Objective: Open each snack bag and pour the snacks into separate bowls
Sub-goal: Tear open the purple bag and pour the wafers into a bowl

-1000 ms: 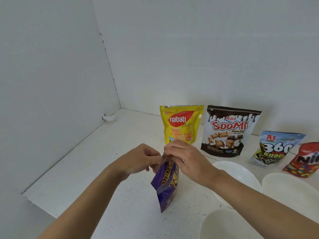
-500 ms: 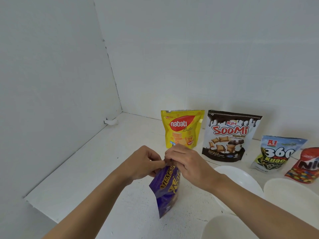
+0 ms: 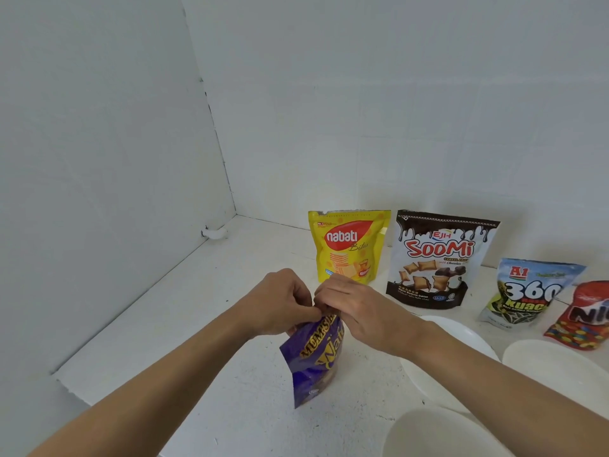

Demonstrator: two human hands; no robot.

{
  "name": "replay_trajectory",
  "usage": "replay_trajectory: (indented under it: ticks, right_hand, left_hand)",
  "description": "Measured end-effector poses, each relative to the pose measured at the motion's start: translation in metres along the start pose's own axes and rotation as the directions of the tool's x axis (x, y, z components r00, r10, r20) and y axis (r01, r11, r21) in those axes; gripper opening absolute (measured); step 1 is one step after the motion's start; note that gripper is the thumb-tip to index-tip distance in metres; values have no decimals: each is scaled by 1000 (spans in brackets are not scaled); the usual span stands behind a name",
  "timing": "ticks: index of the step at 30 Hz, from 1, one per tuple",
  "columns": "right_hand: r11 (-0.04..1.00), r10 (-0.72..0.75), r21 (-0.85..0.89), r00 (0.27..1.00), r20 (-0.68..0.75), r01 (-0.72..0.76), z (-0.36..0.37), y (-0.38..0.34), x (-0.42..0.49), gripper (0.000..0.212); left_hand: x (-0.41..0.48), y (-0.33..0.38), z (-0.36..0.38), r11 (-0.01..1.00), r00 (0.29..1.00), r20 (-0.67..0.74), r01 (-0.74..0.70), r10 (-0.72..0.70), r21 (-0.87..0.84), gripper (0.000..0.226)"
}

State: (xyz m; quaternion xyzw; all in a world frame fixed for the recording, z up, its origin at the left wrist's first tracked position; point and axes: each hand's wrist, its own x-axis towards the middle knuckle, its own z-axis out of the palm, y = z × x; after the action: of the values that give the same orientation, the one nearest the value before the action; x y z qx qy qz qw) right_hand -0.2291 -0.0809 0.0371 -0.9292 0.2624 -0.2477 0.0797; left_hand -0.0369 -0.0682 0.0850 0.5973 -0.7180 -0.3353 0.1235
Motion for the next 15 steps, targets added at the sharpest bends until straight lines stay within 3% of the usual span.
replay_trajectory:
  ticks: [2, 5, 7, 10, 15]
  right_hand:
    - [1000, 12, 19, 1000, -3, -12, -7, 3, -5, 15]
    - [997, 70, 44, 996, -60, -67, -21, 14, -15, 8]
    - [998, 65, 10, 996, -61, -64, -22, 16, -15, 8]
    - [999, 40, -31, 998, -43, -42, -16, 10, -8, 15]
    - [997, 75, 22, 994, -74, -74, -7, 9, -8, 18]
  left_hand:
    - [0, -8, -10, 999, 998, -53, 20, -17, 48, 28]
    - [-6, -19, -25, 996, 995, -78, 52, -58, -72, 33]
    - [-12, -14, -23, 995, 998, -63, 8, -15, -100, 32]
    - [-15, -5, -13, 996, 992, -91, -83, 84, 11, 28]
    - [-13, -12, -15, 987, 980, -128, -146, 154, 67, 21]
